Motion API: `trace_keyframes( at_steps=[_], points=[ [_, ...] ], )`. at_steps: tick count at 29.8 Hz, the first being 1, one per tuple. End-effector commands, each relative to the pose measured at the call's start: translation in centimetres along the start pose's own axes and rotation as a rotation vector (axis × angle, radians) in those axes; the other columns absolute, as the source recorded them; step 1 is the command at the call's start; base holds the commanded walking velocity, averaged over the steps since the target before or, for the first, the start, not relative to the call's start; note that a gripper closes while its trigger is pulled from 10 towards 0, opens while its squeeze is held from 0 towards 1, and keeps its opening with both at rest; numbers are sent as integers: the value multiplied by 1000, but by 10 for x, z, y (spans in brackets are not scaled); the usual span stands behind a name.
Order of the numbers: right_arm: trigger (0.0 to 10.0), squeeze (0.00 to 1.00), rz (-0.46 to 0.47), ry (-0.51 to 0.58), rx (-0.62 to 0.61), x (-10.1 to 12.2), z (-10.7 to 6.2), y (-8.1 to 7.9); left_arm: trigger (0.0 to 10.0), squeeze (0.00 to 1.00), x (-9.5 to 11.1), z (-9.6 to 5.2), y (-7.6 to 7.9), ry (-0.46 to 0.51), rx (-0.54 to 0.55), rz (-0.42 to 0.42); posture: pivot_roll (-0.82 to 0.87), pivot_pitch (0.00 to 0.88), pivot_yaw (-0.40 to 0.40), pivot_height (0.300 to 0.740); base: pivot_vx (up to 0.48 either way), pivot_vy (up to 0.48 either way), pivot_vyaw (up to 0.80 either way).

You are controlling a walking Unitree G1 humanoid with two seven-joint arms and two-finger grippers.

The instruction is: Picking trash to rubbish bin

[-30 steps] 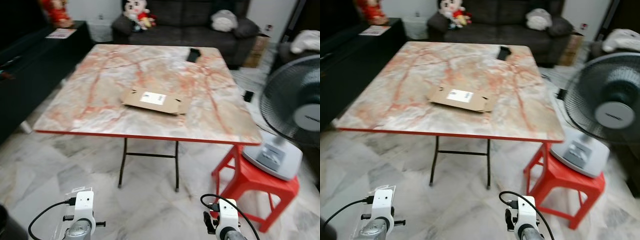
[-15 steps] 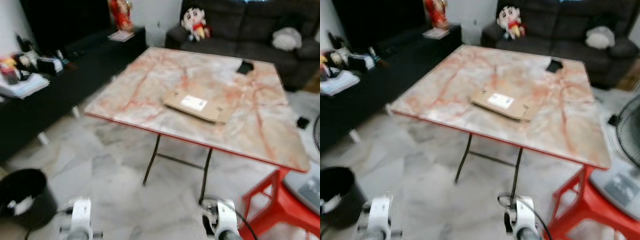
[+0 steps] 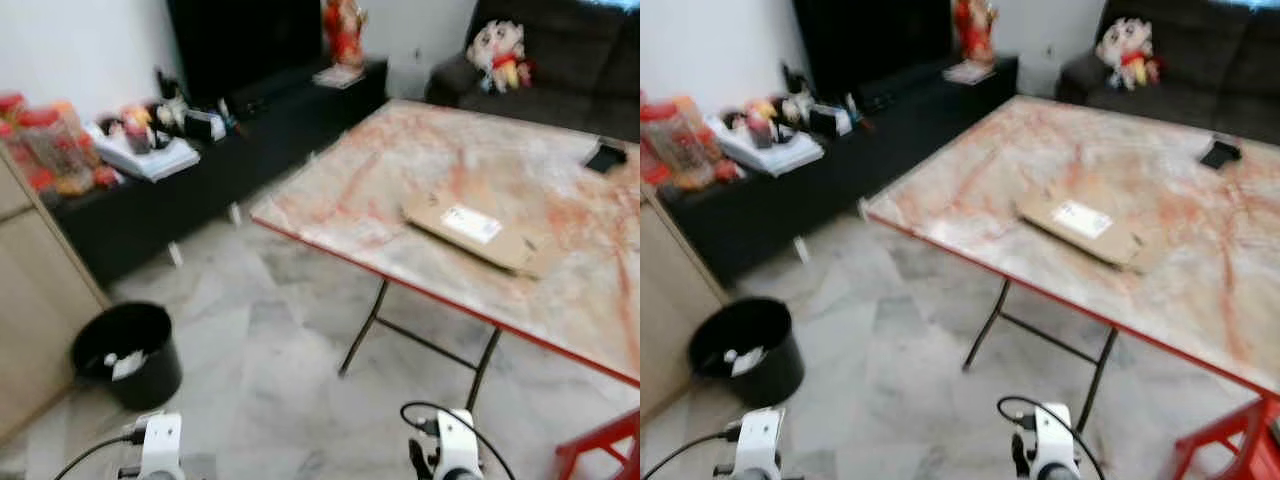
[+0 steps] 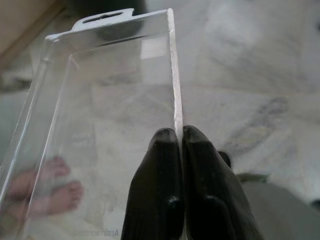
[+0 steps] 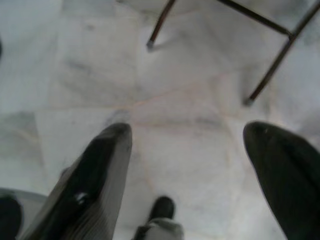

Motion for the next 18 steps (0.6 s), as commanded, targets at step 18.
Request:
trace_keyframes(
  at_steps=[18],
  points=[
    [10000, 0, -9, 5, 31, 3, 2, -10, 10000, 0, -8, -1, 1, -26, -14, 18, -55, 0, -9, 740, 0, 0, 792]
  ],
)
Point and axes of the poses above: a point about 5 cm out from each wrist's last joint towards the gripper, its own z axis pointing out of the wrist towards the gripper, its own x axis along the axis of the wrist's last joint, y = z × x, the point moved 1 cm from there along z, pointing out of the wrist towards the gripper, and after that the axes turned 15 degrees about z, right-handed, at the moved point
